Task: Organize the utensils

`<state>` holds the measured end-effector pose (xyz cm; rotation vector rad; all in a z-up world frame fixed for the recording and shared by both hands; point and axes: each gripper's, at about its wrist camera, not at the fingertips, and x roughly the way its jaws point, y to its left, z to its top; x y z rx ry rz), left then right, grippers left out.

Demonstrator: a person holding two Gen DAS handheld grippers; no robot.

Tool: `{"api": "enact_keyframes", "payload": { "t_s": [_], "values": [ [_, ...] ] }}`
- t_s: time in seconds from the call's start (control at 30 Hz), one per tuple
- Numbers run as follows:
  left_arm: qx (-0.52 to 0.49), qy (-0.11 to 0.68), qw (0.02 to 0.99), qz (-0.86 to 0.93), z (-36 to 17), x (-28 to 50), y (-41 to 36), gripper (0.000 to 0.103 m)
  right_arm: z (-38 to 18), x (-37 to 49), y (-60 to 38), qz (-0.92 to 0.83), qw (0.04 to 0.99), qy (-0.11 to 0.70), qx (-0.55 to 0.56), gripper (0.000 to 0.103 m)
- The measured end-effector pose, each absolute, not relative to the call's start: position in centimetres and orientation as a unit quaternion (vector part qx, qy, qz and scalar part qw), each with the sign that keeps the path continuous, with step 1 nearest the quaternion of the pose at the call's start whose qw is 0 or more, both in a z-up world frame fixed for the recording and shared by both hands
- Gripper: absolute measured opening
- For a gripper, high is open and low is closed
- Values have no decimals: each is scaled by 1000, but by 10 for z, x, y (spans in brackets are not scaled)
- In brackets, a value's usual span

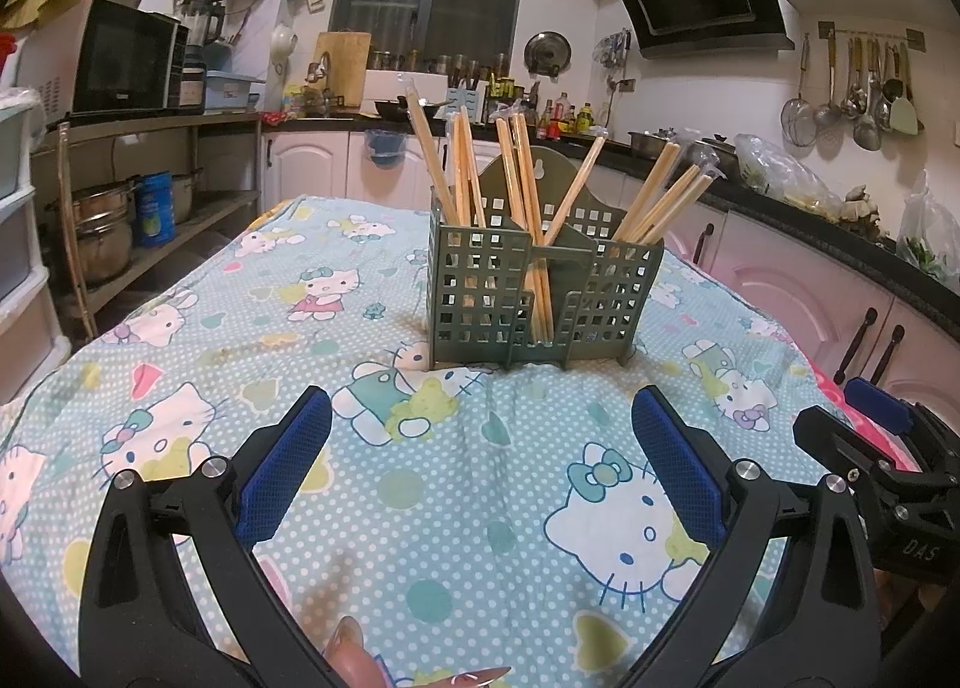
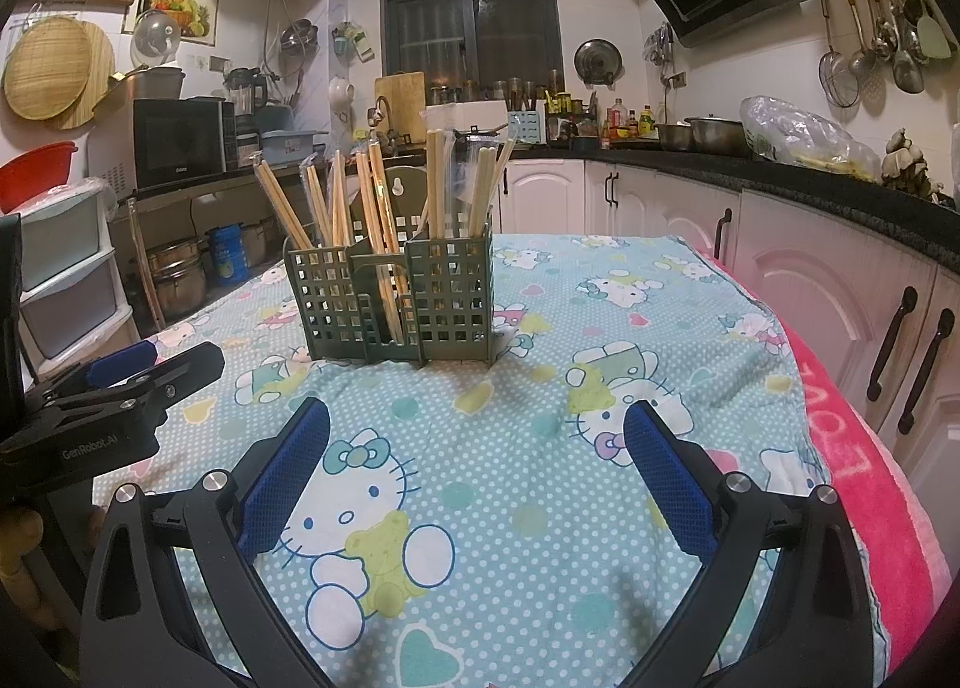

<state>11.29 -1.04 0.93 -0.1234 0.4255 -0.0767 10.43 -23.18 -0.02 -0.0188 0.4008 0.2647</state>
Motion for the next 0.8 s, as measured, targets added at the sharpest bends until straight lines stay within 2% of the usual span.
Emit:
{"api": "enact_keyframes", "payload": {
  "t_s": [0.8],
  "values": [
    [-70, 223, 972, -37, 6, 117, -9, 92, -3, 104, -231, 130, 970, 204, -9, 96]
  ]
}}
